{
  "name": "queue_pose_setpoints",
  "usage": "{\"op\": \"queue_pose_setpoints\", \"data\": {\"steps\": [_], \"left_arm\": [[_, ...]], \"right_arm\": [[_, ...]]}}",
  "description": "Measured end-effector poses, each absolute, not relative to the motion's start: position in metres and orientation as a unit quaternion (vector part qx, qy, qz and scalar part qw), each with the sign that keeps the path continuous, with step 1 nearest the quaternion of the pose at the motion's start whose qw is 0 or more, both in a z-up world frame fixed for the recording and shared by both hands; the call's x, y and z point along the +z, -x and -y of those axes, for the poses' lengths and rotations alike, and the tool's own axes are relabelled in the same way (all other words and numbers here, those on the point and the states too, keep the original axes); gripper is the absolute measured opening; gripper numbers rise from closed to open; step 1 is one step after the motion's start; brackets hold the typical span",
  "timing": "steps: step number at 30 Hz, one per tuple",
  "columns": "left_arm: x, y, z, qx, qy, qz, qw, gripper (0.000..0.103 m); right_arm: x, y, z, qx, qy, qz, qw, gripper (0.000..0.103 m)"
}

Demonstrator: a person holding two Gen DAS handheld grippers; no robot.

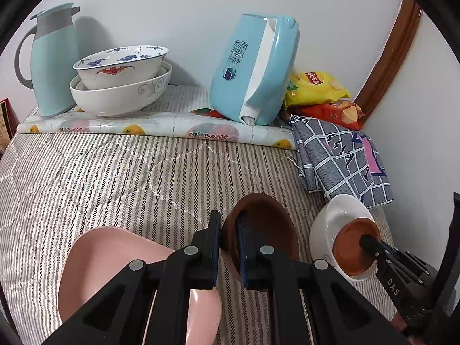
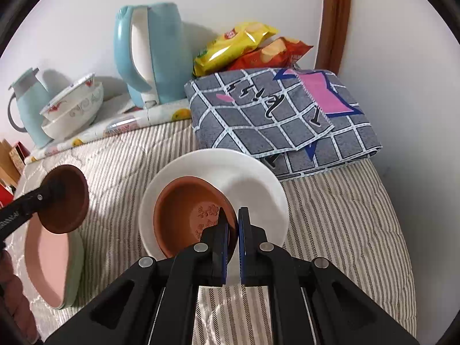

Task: Organize plates and bowls
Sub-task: 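Carry the terracotta bowl with the right gripper over the white bowl, then lower the terracotta bowl into the white bowl and open the right gripper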

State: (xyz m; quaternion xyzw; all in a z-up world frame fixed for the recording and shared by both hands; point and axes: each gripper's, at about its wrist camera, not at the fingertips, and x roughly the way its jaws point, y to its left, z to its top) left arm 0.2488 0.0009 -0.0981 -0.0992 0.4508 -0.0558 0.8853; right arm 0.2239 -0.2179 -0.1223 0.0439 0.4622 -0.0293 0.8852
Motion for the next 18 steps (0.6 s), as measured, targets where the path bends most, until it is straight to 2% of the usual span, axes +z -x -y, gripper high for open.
{"op": "queue_pose_setpoints", "data": {"steps": [18], "left_arm": [[-0.112,-0.266,0.004,-0.063,0.101,-0.460,0.880,0.011]], "right_arm": [[-0.146,-0.250,0.220,-0.029,-0.036,-0.491,0.870,0.006]]}}
